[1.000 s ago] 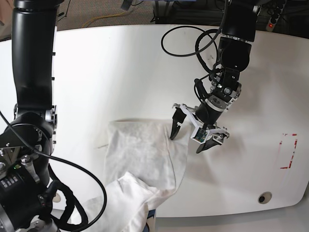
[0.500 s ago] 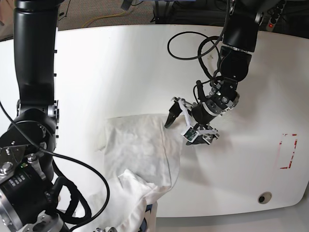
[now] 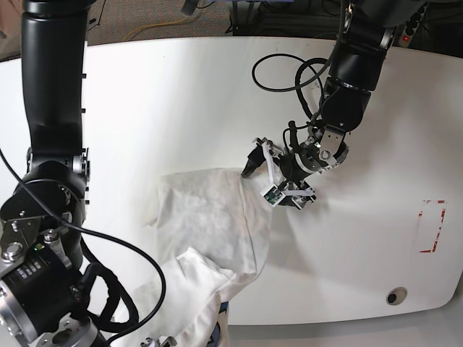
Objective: Fold the T-shirt properly
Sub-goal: 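Lower the left gripper and grasp the hanging shirt edge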
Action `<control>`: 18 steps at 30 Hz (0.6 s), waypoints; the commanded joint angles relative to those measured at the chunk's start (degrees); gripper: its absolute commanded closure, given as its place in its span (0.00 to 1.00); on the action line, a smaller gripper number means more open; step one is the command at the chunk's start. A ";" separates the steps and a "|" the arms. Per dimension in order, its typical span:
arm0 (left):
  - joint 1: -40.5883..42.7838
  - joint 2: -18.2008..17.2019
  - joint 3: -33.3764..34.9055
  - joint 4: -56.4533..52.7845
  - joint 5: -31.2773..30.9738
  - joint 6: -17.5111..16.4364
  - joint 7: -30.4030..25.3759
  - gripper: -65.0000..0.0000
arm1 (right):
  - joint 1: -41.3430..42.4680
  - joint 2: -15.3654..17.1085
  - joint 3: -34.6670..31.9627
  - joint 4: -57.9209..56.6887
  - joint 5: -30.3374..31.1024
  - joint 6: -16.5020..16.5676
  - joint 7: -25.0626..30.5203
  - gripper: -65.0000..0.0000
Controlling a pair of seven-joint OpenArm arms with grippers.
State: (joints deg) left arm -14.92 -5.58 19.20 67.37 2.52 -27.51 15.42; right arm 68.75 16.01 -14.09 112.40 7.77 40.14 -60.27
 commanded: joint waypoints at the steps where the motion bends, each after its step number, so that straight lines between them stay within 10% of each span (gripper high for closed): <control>1: -1.30 0.35 0.27 1.07 -0.63 -0.14 -1.57 0.32 | 2.06 0.21 0.59 0.17 -0.87 -0.62 1.06 1.00; 7: -1.21 0.35 0.01 0.71 -0.55 0.12 -1.49 0.99 | 0.92 0.21 0.86 0.17 -0.87 -0.62 1.06 1.00; 18: 1.25 -1.58 -7.38 8.19 -0.55 0.21 -1.05 1.00 | -2.77 3.11 1.82 -2.47 -0.96 -1.06 1.06 1.00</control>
State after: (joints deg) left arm -12.23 -6.59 12.60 73.08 2.50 -27.88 15.68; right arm 64.34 18.72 -13.19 110.76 7.77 39.90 -59.81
